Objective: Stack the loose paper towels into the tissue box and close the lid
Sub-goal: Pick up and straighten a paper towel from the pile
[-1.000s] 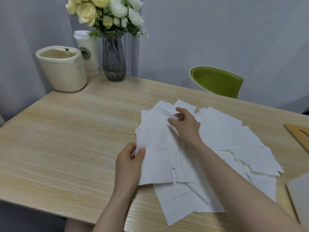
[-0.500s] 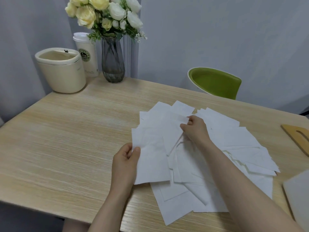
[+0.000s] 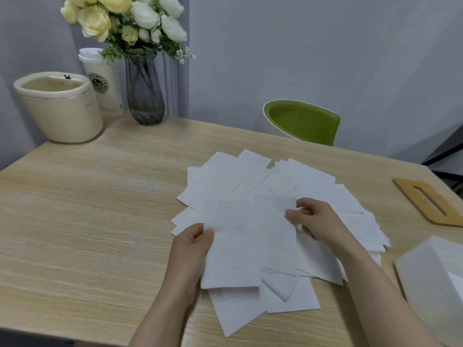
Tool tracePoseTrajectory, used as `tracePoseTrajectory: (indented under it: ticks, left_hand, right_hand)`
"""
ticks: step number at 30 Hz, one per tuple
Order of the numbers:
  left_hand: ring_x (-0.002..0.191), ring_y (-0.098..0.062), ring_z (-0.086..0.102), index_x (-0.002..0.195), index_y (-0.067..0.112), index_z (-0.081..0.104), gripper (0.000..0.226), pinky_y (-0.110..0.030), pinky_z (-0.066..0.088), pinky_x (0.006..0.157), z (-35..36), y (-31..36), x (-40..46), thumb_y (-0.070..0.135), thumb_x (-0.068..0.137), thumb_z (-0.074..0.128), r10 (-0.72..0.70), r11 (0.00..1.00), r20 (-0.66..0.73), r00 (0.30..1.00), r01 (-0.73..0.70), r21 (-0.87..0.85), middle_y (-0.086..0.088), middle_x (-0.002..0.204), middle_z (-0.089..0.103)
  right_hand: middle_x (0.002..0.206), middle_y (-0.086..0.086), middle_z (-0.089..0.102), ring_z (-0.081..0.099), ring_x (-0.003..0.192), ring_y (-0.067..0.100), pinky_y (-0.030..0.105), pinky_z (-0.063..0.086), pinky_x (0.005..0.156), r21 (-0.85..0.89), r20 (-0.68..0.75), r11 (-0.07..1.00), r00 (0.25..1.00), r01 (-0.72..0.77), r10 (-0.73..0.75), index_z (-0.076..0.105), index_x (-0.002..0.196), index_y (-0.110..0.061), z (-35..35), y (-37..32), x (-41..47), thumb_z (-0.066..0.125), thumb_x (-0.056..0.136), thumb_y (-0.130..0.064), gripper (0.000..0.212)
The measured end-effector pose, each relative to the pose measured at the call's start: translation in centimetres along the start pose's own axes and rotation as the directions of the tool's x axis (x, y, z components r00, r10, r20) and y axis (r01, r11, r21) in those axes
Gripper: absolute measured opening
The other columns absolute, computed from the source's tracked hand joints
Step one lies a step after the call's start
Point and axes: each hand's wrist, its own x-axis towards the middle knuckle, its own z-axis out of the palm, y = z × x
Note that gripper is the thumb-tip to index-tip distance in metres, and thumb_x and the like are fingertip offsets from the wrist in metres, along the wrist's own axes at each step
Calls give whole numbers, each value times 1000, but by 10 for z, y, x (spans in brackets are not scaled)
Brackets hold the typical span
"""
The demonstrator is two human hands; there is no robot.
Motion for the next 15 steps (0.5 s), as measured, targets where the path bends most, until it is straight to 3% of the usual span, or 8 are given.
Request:
tracePoseTrajectory:
  ticks: [2, 7, 11, 15]
  left_hand:
    - [81, -27, 68, 95, 3, 69, 16, -36, 50, 74, 3, -1, 1, 2, 96, 53, 4, 999, -6, 1000, -4, 35, -17, 93, 74]
    - [83, -27, 70, 101, 13, 68, 19, -37, 50, 74, 3, -5, 3, 4, 96, 52, 25, 991, -14, 1000, -23, 135, -7, 86, 76]
    - [81, -24, 71, 100, 13, 69, 20, -36, 51, 74, 0, -4, 3, 4, 97, 51, 10, 992, 3, 1000, -10, 128, -6, 86, 76]
    - [80, -17, 71, 98, 14, 71, 23, -33, 51, 73, -2, -3, 4, 7, 98, 49, -15, 993, 31, 999, 11, 117, -3, 88, 76]
  right_hand:
    - [47, -8, 46, 33, 37, 8, 14, 26, 36, 84, -56, 996, 998, -17, 21, 67, 87, -14, 3, 5, -10, 69, 86, -18, 4]
    - [51, -10, 63, 47, 36, -3, 9, 33, 41, 68, -131, 997, 991, -26, 34, 71, 77, -15, 19, 14, -35, 71, 83, -15, 6]
    - [47, -12, 57, 51, 46, -2, 25, 39, 57, 20, -245, 1000, 969, -12, 16, 69, 72, -17, 19, 20, -41, 66, 86, -15, 15]
    - [45, -11, 52, 41, 38, -1, 11, 32, 41, 201, -289, 980, 955, -6, 65, 69, 81, -10, 8, 17, -44, 63, 90, -11, 11]
